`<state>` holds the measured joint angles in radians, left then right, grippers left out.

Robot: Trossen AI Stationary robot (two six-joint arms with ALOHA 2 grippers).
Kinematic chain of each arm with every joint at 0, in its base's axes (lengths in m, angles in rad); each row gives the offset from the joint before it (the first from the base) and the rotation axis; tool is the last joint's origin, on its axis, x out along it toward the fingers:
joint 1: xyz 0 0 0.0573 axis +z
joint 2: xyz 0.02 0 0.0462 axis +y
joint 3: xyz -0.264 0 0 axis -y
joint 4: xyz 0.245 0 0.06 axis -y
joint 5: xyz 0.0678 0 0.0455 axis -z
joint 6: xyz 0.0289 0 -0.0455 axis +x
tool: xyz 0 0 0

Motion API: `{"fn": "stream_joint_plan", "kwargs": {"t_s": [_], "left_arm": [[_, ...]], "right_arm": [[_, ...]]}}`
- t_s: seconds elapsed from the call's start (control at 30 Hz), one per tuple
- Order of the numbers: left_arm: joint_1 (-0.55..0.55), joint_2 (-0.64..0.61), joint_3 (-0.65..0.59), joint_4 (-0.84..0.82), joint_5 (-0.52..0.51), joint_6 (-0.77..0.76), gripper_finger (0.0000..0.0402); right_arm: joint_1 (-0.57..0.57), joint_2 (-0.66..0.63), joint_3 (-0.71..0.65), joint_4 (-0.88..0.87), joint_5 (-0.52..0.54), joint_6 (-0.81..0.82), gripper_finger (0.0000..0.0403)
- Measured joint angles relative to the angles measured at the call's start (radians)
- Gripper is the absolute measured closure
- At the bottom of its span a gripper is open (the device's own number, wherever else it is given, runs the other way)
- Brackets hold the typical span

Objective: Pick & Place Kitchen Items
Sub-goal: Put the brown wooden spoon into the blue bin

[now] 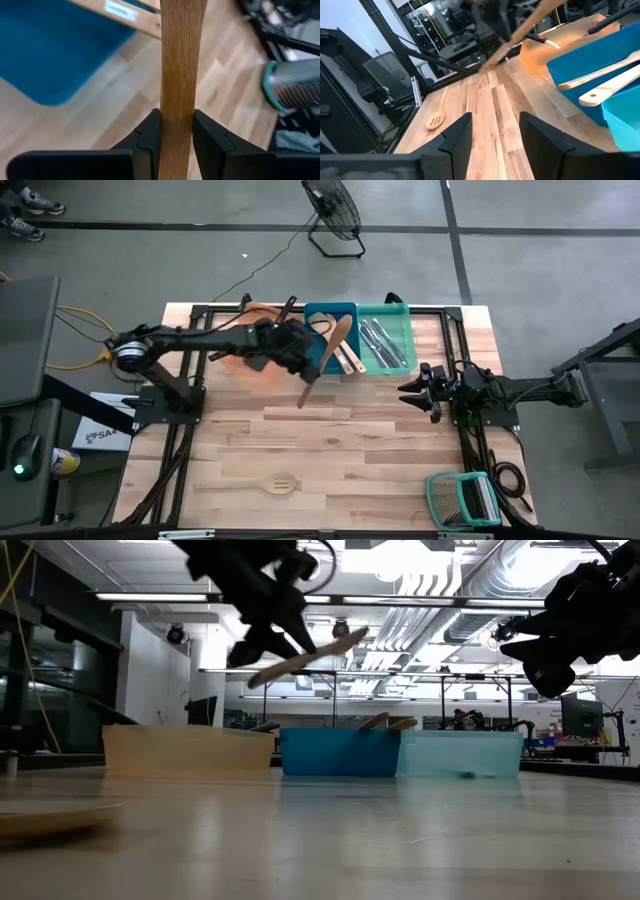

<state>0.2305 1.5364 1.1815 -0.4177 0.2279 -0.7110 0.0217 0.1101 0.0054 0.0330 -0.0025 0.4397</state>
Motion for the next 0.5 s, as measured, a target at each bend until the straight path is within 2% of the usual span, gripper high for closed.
{"fn": "stream_joint_plan", "kwargs": {"t_s": [0.5], "left_arm": [[0.169, 0.334, 0.513, -0.612, 0.055, 0.097, 0.0321]], "right_arm": [[0.0, 0.0, 0.0, 0.0, 0.0, 0.0, 0.0247]]}}
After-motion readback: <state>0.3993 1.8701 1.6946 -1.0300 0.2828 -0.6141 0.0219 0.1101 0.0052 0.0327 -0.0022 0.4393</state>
